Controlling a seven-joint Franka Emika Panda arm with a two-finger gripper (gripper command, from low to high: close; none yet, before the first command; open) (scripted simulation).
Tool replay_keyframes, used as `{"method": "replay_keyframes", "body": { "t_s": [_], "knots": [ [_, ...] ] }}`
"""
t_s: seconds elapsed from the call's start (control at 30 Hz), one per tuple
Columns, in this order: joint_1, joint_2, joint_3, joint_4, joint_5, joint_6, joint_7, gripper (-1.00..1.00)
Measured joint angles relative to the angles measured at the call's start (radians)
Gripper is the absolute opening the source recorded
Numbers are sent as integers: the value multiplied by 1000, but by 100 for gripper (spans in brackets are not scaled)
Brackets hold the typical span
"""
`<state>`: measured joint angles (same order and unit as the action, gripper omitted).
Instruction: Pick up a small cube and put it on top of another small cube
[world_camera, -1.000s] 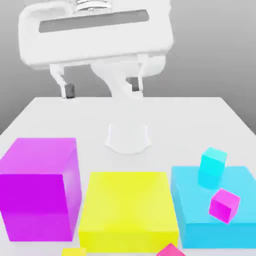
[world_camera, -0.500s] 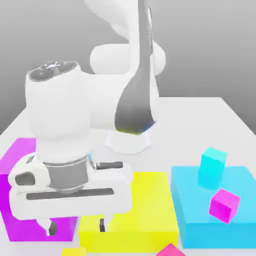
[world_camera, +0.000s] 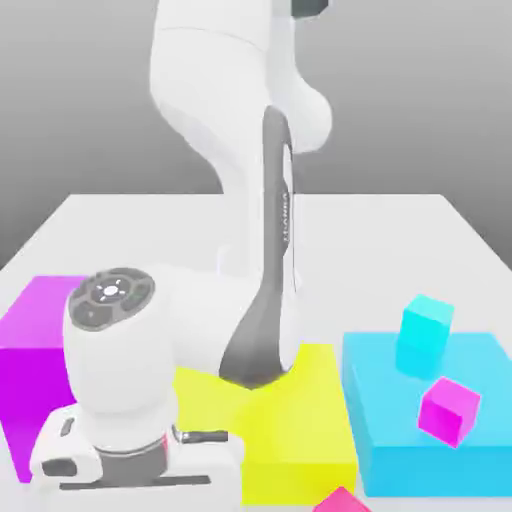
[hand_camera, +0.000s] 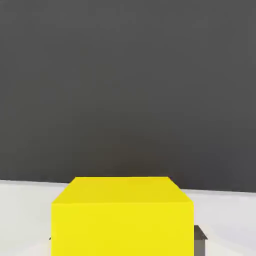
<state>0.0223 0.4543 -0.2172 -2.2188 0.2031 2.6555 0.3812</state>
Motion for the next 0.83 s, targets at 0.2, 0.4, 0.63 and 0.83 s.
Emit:
{"method": "replay_keyframes", "body": {
  "t_s": [0.2,0.4,0.63,0.83],
  "knots": [
    [100,-183,111,-56,-73,-132,-154,-100],
    [238,-357,246,-117,-146,-236,-357,-100],
    [349,-341,300,-178,-214,-148,-476,100],
    [349,-348,300,-177,-216,-154,-478,100]
  ]
}}
